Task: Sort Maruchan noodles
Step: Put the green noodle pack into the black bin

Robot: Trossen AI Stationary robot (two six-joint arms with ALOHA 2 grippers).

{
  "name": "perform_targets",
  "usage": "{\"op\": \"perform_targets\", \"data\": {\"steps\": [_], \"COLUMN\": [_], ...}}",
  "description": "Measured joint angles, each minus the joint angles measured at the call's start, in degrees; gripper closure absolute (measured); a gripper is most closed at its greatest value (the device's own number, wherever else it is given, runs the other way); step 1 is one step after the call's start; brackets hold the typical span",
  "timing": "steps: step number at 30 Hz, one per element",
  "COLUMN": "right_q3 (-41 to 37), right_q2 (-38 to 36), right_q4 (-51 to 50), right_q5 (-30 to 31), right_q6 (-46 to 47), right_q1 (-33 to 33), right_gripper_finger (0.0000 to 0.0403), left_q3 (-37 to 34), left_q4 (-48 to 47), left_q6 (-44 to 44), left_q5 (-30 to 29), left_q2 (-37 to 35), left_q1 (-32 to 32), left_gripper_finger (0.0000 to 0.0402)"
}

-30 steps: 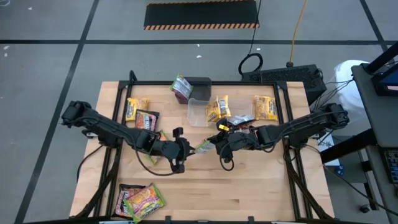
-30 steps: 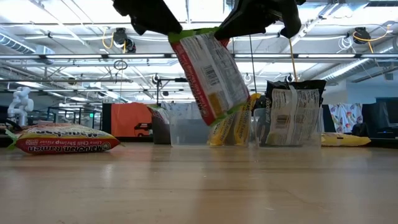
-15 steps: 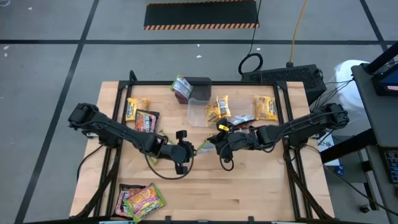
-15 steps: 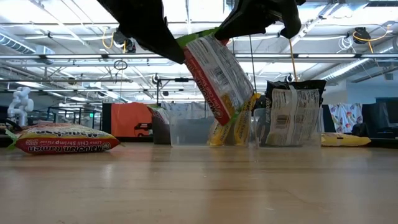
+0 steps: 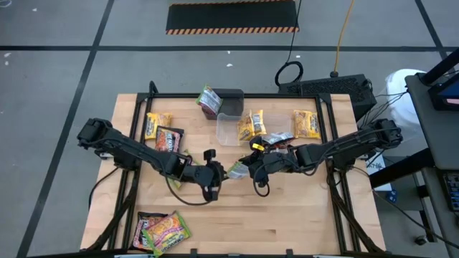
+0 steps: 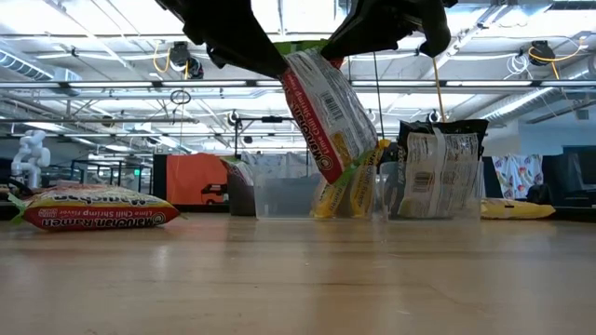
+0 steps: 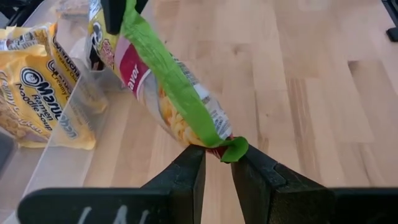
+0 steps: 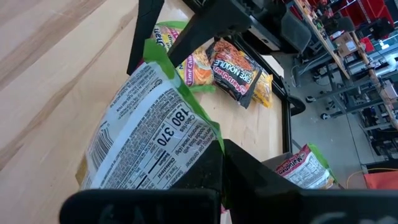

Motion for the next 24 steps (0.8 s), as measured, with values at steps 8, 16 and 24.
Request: {"op": "perform_targets", "data": {"steps": [8, 16, 24], "right_q3": [0.0, 0.0, 0.0], "right_q2": [0.0, 0.0, 0.0], "right_q4": [0.0, 0.72, 6.57], "right_q5": [0.01, 0.03, -0.45], "right_q6": [-0.07, -1.26, -4.0], "right_q1": [0.0, -1.57, -5.83], "right_gripper_finger": [0.0403, 0.0403, 0.0403], "left_q3": [0.0, 0.0, 0.0], "left_q4": [-0.22, -0.24, 0.34], "left_q6": [-1.23, -1.01, -0.72], "left_q5": [-0.35, -4.05, -9.42], "left_q2": [0.0, 0.0, -0.07], "left_q1": [1.2, 1.32, 2.7], "left_gripper_finger": [0.0387, 0.0398, 0.04]}}
